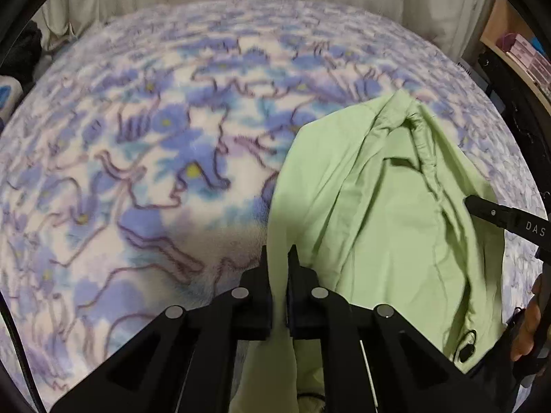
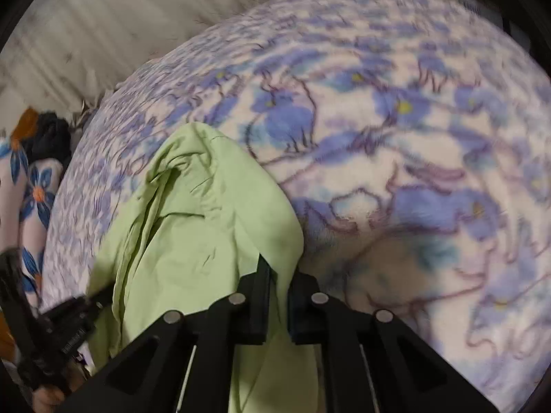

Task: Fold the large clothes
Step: 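Grasp the green hood with both tools and fold it over the black bundle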

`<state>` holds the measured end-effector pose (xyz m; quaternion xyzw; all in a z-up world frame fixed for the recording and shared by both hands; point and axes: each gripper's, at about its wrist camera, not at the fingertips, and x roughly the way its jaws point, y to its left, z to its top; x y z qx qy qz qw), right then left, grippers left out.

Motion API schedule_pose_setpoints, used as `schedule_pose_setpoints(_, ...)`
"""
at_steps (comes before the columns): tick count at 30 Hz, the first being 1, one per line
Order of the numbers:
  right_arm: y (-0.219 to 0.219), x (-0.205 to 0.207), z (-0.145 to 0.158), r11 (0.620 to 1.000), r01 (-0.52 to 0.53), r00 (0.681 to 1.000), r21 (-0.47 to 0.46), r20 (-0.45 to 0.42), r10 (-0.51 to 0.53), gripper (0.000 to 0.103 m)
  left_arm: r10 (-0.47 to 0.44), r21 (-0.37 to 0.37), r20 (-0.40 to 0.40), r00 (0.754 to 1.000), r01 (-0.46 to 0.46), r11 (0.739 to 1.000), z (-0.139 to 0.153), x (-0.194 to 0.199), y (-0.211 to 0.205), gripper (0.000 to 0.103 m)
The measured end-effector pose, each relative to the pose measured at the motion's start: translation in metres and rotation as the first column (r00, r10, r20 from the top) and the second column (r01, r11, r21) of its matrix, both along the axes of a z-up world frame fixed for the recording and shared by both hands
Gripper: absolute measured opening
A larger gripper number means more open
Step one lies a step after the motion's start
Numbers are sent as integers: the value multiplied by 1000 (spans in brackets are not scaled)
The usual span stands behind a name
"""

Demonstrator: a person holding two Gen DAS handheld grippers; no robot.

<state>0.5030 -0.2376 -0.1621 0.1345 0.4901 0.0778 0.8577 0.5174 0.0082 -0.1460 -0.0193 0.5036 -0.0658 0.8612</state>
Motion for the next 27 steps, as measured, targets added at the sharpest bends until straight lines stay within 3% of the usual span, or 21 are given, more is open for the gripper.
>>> schedule_pose_setpoints(4, -5, -32, 43, 999, -31, 996, 37, 83, 28, 2, -3, -7, 52, 999, 3, 1000, 40, -29, 10, 2)
schedule_pose_setpoints(10, -10, -113, 114, 990, -119, 974, 69, 204, 103, 2, -21, -40, 116, 993, 26, 999, 107, -109, 41, 1)
schedule_pose_setpoints(14, -4, -180, 137, 982, -184, 955, 50, 245, 166, 2, -22, -70, 102, 995, 29, 997, 119, -166, 62, 1)
schedule_pose_setpoints(19, 6, -259, 112, 976, -210, 952, -47, 216, 216, 5, -35, -79, 61, 998, 40, 996, 95, -239, 75, 2)
schedule_pose_setpoints(24, 9, -312, 37, 969, -223, 975, -108, -4, 223, 6, -38, -76, -46, 998, 35, 996, 44, -298, 87, 2)
schedule_pose_setpoints(27, 8, -345, 6, 970, -218, 976, -107, -54, 213, 6, -37, -73, -93, 995, 30, 997, 20, -329, 93, 3)
